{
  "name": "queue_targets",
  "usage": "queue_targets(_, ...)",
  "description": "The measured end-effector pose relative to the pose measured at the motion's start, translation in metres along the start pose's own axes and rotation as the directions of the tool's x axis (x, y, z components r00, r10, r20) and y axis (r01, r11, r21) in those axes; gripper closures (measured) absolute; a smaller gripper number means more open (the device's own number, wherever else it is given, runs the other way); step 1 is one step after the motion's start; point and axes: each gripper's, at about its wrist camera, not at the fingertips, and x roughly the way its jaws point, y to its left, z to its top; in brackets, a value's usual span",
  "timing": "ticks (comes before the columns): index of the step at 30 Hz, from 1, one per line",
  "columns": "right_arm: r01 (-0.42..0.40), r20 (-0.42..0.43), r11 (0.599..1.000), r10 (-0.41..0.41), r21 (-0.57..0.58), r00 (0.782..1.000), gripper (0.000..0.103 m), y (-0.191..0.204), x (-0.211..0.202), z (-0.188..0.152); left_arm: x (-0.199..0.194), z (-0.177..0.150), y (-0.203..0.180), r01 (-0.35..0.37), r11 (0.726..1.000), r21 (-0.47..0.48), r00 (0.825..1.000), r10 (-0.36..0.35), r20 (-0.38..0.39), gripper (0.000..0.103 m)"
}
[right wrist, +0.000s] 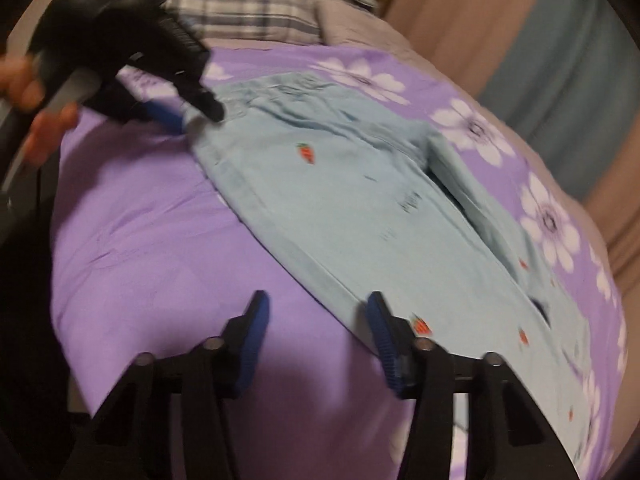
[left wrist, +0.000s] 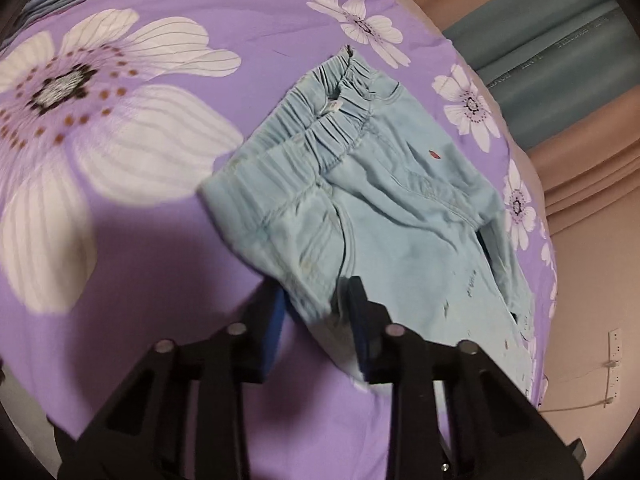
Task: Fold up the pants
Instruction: 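Move both tools over the jeans toward the leg hems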
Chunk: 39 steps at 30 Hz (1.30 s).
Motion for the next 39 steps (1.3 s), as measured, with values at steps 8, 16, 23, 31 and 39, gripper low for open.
queue_targets(8,-0.014,0.019,1.0,0.014,0.012,1.0,0.094,-0.003,0.008,0.017,-0.021,0.0,0.004,-0.019,0.998,0.06,0.999,0.017,0.028,0.087)
queue_targets(16,-0.113,-0.045,0.993,0.115,0.042,0.992,0.08,0.004,-0.001,0.015,-0.03,-0.006,0.001,-0.103,0.973,0.205,0.99,0.12,-0.071,0.068)
queue_targets(23,-0.243,0.033,0.94,0.242,0.239,0.97,0.067,-0.044,-0.011,0.024,-0.037,-0.006,-0.036,-0.032,0.938,0.345,0.999,0.044,-0.028,0.051)
queue_targets(31,-0.276,-0.116,0.938,0.304,0.208,0.946,0.067,-0.04,0.031,0.024,0.032,-0.022,-0.067,-0.025,0.808,0.589,0.973,0.155,-0.171,0.046)
queue_targets(39,-0.27,0.059,0.901,0.266,0.34,0.962,0.05,-0.166,0.051,0.085,0.038,0.09,-0.07,0.028,0.887,0.461,0.998,-0.002,-0.058,0.027)
